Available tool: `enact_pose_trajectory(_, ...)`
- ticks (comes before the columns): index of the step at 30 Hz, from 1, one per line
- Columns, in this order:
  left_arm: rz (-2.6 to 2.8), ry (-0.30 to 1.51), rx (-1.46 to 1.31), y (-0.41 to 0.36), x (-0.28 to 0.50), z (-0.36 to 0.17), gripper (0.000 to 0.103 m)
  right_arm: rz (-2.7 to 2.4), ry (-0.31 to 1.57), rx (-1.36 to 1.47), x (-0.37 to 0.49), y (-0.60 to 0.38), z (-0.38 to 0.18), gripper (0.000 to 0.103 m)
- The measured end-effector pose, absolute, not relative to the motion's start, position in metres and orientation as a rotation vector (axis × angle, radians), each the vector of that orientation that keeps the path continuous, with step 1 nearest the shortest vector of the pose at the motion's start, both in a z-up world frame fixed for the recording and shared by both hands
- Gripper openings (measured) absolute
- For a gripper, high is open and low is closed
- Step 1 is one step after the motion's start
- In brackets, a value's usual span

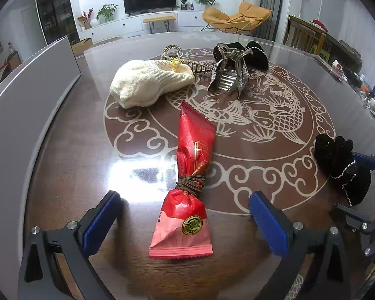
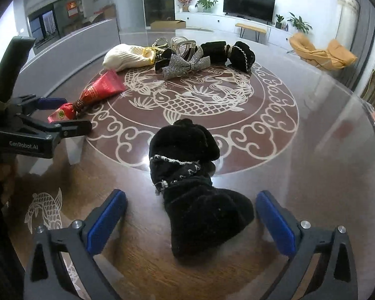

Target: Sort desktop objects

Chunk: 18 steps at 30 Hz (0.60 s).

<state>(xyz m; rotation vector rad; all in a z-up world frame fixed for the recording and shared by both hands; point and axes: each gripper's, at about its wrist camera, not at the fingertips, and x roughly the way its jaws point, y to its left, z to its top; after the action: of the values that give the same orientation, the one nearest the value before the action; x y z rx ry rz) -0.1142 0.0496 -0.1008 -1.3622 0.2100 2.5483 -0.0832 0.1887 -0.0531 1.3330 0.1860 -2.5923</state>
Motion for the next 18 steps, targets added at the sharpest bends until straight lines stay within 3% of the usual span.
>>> enact_pose_trajectory(18, 2.493, 0.238, -1.393, 0.0523, -0.1177, -0.0995, 0.103, -2.588, 0.181, 1.330, -0.0856, 0.1887, -0.0548, 0.103)
